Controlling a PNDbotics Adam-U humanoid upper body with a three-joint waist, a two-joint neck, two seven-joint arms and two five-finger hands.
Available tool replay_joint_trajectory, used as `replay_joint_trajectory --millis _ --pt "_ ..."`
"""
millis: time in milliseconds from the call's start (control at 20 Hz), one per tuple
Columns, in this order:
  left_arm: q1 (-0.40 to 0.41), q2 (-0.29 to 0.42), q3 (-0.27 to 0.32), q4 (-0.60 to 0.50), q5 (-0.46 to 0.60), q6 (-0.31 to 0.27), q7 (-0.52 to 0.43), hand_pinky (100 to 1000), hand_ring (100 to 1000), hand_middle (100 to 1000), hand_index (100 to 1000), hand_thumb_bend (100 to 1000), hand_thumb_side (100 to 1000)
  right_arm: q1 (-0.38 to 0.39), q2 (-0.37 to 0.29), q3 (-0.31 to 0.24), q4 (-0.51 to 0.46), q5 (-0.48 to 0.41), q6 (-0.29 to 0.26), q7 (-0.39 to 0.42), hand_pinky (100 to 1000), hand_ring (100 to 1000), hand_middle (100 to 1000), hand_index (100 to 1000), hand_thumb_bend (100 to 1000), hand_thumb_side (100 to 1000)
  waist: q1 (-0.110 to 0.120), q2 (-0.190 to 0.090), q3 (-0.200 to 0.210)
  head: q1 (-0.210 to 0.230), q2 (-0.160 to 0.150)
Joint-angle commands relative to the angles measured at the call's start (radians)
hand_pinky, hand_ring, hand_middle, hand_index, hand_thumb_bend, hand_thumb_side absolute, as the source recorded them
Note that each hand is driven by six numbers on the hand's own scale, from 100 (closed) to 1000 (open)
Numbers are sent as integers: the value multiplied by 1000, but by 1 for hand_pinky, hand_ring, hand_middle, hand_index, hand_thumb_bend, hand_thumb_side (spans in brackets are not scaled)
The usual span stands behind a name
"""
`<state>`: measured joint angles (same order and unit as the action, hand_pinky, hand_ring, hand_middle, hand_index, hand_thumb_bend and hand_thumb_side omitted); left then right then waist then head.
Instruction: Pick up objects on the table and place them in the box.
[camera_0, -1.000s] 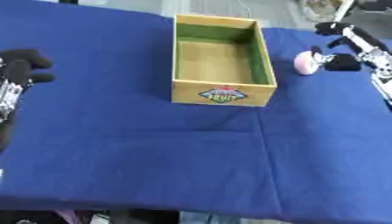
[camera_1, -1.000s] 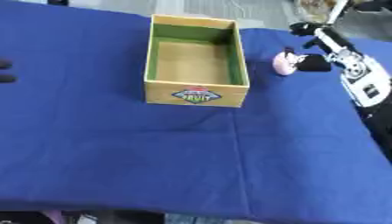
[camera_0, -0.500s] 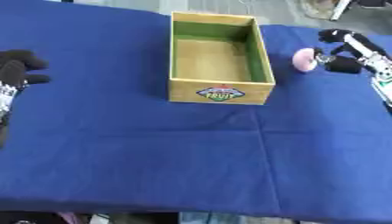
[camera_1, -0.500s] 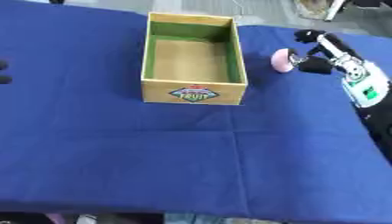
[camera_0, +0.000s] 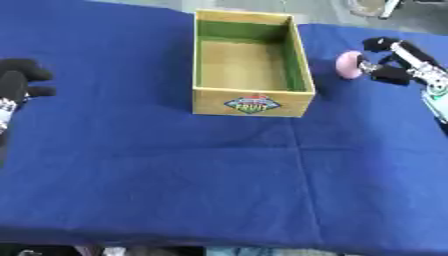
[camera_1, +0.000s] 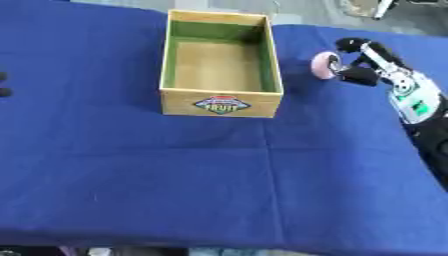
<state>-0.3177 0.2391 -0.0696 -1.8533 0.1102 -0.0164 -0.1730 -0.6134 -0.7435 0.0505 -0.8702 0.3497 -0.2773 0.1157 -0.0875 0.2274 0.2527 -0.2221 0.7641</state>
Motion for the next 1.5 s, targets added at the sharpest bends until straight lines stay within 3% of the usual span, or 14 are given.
replay_joint_trajectory --millis 50,600,1100,1350,1400,1500 --pt "-14 17 -1 -25 -4 -2 -3 718 760 622 735 311 569 -18 -30 -5 -2 12 -2 -8 754 908 819 919 100 639 5 -13 1 -3 6" --pt "-13 13 -1 -25 -9 -2 -4 718 760 620 736 310 572 -22 -22 2 -12 40 -14 -2 759 908 824 922 100 666 7 -4 4 -4 6" --pt "-13 11 -1 -24 -9 -2 -5 718 760 620 736 311 573 -24 -15 12 -23 133 -37 17 773 906 841 933 100 673 7 -2 4 -2 6" --pt "-13 10 -1 -24 -11 -2 -5 718 760 619 736 311 574 -25 -13 13 -30 201 -41 5 775 901 846 932 100 612 6 0 4 -2 6" --pt "-13 10 -1 -24 -11 -2 -5 718 760 619 736 311 575 -25 -12 12 -30 212 -40 -1 771 892 840 928 100 521 6 0 4 -2 6" --pt "-13 9 -1 -24 -11 -2 -5 718 760 619 736 310 575 -26 -11 8 -29 238 -29 -26 766 887 838 927 100 473 6 1 5 -3 5"
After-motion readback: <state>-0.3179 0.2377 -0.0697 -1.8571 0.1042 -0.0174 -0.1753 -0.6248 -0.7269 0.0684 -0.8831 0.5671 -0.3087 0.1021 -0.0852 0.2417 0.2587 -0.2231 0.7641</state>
